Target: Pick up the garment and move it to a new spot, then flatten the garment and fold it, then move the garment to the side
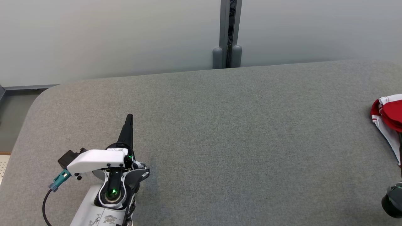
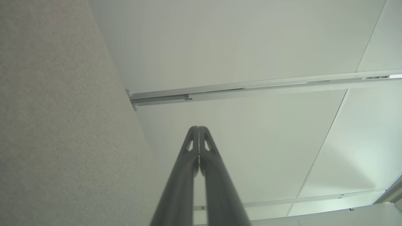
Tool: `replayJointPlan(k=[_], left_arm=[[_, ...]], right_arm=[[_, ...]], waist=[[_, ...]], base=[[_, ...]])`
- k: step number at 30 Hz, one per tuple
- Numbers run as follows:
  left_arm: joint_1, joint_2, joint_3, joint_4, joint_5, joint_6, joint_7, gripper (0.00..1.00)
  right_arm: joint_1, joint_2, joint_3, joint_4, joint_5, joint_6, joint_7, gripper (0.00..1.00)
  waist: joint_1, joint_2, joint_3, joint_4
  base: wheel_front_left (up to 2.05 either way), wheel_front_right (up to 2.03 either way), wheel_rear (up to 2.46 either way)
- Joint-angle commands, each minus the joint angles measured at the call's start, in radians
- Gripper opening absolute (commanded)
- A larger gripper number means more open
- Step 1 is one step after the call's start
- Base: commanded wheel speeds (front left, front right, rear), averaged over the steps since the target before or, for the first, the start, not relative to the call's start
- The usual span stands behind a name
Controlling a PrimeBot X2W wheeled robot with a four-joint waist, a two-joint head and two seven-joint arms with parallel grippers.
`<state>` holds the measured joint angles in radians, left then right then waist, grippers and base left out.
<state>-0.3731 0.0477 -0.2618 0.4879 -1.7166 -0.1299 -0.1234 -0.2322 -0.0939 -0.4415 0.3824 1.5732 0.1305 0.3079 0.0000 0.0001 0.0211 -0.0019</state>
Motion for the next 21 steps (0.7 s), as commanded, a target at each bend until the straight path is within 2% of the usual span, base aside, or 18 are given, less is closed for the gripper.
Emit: replayJointPlan(k=[1, 21], left_arm=[[-0.007, 0.005, 0.001, 0.000, 0.001, -0.004, 0.004, 0.00], [-0.007, 0.005, 0.001, 0.000, 0.001, -0.004, 0.004, 0.00]], right_arm=[[-0.002, -0.002, -0.001, 0.003, -0.003, 0.000, 0.004, 0.00], [-0.003, -0.002, -0.002, 0.003, -0.004, 0.000, 0.005, 0.00]], waist=[[0.0000, -0.0001, 0.000, 0.000], [0.0000, -0.0001, 0.000, 0.000]], base=[[0.00, 0.00, 0.00], [0.00, 0.00, 0.00]])
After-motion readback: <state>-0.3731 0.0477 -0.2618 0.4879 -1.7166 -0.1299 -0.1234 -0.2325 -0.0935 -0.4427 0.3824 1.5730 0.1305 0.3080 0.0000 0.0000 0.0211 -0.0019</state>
